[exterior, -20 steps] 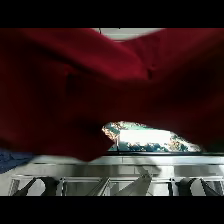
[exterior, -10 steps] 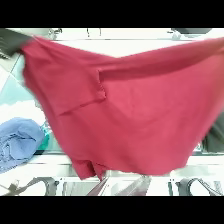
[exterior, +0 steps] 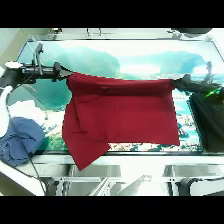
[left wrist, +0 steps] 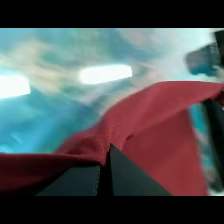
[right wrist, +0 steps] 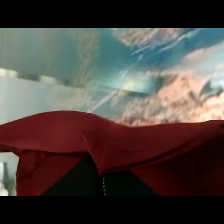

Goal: Fold the shirts.

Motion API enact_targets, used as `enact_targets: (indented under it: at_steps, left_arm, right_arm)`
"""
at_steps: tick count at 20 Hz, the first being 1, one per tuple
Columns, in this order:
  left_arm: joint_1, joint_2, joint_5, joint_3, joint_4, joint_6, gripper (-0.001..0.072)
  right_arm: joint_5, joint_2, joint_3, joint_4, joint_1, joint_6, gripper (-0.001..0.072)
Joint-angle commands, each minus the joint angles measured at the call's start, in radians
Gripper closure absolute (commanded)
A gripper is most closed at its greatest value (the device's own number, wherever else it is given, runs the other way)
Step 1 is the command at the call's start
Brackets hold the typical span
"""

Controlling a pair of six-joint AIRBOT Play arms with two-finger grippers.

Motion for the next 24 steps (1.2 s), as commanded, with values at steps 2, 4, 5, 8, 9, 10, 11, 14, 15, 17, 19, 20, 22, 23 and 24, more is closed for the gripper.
enact_targets:
  at_steps: [2,4,5,8,9,10,11,14,15,17,19,20,22,23,24]
  left_arm:
    - [-0.009,-0.193,0.050,0.232,0.018,0.031,0.0676]
    - [-0.009,-0.235,0.041,0.305,0.021,0.031,0.0676]
    - [-0.009,-0.249,0.037,0.330,0.026,0.030,0.0676]
    - [-0.009,-0.250,0.040,0.335,0.024,0.037,0.0676]
    - [-0.009,-0.247,0.037,0.335,0.025,0.044,0.0677]
    - [-0.009,-0.242,0.035,0.335,0.023,0.047,0.0677]
    - [-0.008,-0.237,0.032,0.335,0.023,0.051,0.0677]
    - [-0.008,-0.233,0.012,0.332,0.027,0.060,0.0677]
    - [-0.008,-0.233,0.006,0.321,0.026,0.069,0.0676]
    - [-0.009,-0.233,-0.005,0.294,0.027,0.093,0.0677]
    - [-0.009,-0.233,-0.010,0.272,0.038,0.096,0.0682]
    - [-0.009,-0.233,-0.019,0.273,0.082,0.095,0.0694]
    - [-0.009,-0.232,-0.070,0.273,0.150,0.090,0.0693]
    - [-0.009,-0.233,-0.103,0.273,0.180,0.089,0.0694]
    - [-0.009,-0.233,-0.131,0.273,0.213,0.074,0.0694]
  right_arm:
    - [-0.032,-0.210,0.126,0.190,0.011,-0.130,0.0697]
    - [-0.031,-0.246,0.195,0.190,0.011,-0.121,0.0697]
    - [-0.031,-0.256,0.218,0.190,0.011,-0.118,0.0697]
    - [-0.027,-0.259,0.267,0.190,-0.002,-0.118,0.0697]
    - [-0.018,-0.259,0.284,0.190,-0.006,-0.118,0.0697]
    - [0.003,-0.259,0.299,0.189,-0.014,-0.118,0.0697]
    - [0.019,-0.259,0.308,0.182,-0.022,-0.117,0.0697]
    - [0.026,-0.259,0.313,0.064,-0.040,-0.052,0.0697]
    - [0.026,-0.259,0.313,0.000,-0.041,-0.026,0.0697]
    - [0.025,-0.259,0.313,-0.108,-0.041,0.019,0.0697]
    - [0.026,-0.259,0.313,-0.157,-0.041,0.034,0.0697]
    - [0.026,-0.259,0.313,-0.172,-0.041,0.034,0.0697]
    - [0.038,-0.259,0.313,-0.193,-0.041,0.037,0.0697]
    - [0.055,-0.259,0.313,-0.197,-0.041,0.037,0.0697]
    - [0.080,-0.259,0.313,-0.196,-0.041,0.037,0.0697]
